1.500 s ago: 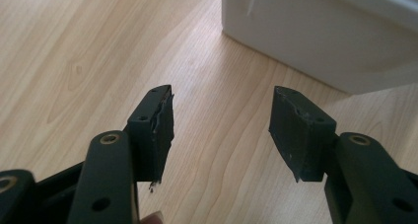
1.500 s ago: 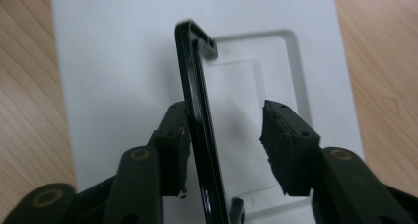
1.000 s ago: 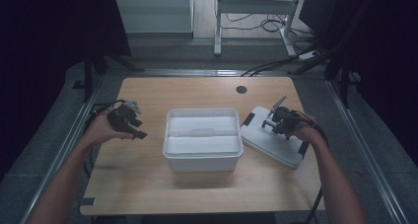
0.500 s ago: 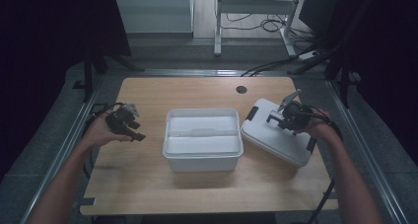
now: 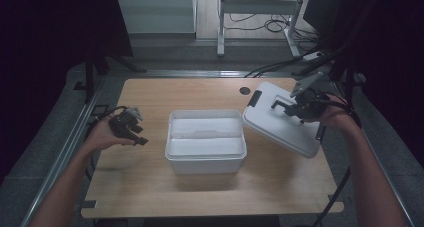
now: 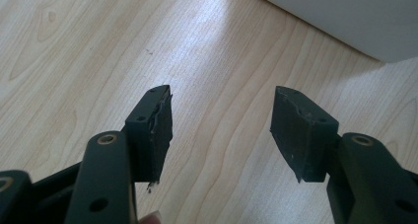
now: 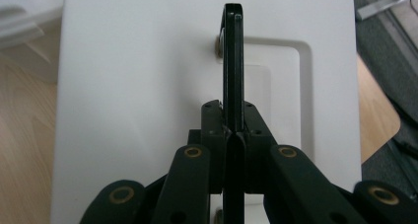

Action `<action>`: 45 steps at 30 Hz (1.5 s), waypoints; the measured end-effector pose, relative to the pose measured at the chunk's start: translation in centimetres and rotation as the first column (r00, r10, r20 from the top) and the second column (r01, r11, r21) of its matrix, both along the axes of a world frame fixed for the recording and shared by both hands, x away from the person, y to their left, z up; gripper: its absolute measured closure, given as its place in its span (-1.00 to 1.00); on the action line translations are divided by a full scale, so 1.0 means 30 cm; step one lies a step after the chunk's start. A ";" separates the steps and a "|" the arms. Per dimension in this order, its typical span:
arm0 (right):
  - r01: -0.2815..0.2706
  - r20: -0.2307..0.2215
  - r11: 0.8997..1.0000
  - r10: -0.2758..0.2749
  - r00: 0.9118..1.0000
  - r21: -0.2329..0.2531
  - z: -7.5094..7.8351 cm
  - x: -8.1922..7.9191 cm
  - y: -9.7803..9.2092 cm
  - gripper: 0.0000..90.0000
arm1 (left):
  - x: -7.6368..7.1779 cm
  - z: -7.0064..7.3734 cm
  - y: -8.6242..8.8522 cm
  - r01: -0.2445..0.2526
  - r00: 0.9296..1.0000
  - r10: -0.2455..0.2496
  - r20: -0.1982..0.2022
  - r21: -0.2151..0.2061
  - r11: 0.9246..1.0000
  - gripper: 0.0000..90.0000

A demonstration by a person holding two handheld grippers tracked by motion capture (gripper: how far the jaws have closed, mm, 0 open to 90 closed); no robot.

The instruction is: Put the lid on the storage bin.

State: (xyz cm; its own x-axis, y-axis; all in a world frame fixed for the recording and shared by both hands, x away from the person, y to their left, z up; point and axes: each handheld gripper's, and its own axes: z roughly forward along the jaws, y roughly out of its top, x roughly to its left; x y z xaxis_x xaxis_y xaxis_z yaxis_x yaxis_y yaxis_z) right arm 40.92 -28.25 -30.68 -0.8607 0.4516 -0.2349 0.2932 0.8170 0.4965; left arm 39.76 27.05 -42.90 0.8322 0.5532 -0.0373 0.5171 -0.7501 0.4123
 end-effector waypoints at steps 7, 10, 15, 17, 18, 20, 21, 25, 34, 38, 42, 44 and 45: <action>-0.058 0.022 0.998 0.058 0.998 0.007 0.058 -0.007 0.077 0.86 | 0.000 -0.010 -0.009 0.013 1.000 -0.012 -0.006 0.014 1.000 -0.08; -0.087 0.025 0.996 0.087 0.996 0.003 0.070 -0.007 0.115 0.86 | -0.001 -0.013 -0.010 0.016 1.000 -0.016 -0.006 0.014 1.000 -0.08; -0.119 0.014 0.993 0.119 0.993 0.014 0.073 0.003 0.167 0.86 | -0.001 -0.016 -0.008 0.015 1.000 -0.015 -0.008 0.016 1.000 -0.08; -0.129 0.013 0.992 0.129 0.992 0.007 0.072 0.007 0.184 0.86 | -0.002 -0.017 -0.006 0.014 1.000 -0.014 -0.008 0.014 1.000 -0.08; -0.133 0.011 0.991 0.133 0.991 0.004 0.073 0.009 0.192 0.86 | -0.002 -0.016 -0.005 0.013 1.000 -0.013 -0.008 0.014 1.000 -0.08; -0.144 0.009 0.990 0.144 0.990 -0.003 0.074 0.011 0.209 0.86 | -0.002 -0.016 -0.004 0.014 1.000 -0.013 -0.009 0.020 1.000 -0.08; -0.145 0.005 0.989 0.145 0.989 -0.004 0.076 0.010 0.218 0.86 | -0.002 -0.017 -0.004 0.014 1.000 -0.013 -0.009 0.020 1.000 -0.08; -0.162 -0.001 0.987 0.162 0.987 -0.014 0.082 0.009 0.251 0.86 | -0.003 -0.019 -0.005 0.016 1.000 -0.016 -0.013 0.021 1.000 -0.08; -0.232 -0.027 0.972 0.231 0.972 -0.032 0.080 0.016 0.375 0.86 | -0.002 -0.030 -0.018 0.027 1.000 -0.026 -0.011 0.026 0.999 -0.08; -0.271 -0.037 0.962 0.270 0.962 -0.041 0.074 0.019 0.427 0.86 | -0.003 -0.033 -0.017 0.027 1.000 -0.027 -0.015 0.030 0.999 -0.08; -0.293 -0.044 0.955 0.291 0.956 -0.054 0.077 0.016 0.471 0.86 | -0.005 -0.037 -0.013 0.026 1.000 -0.025 -0.014 0.028 0.999 -0.08; -0.297 -0.044 0.953 0.295 0.954 -0.056 0.078 0.015 0.481 0.86 | -0.005 -0.038 -0.013 0.026 1.000 -0.025 -0.014 0.027 0.999 -0.08; -0.304 -0.045 0.951 0.302 0.952 -0.055 0.079 0.015 0.491 0.86 | -0.006 -0.039 -0.012 0.027 1.000 -0.026 -0.016 0.029 0.999 -0.08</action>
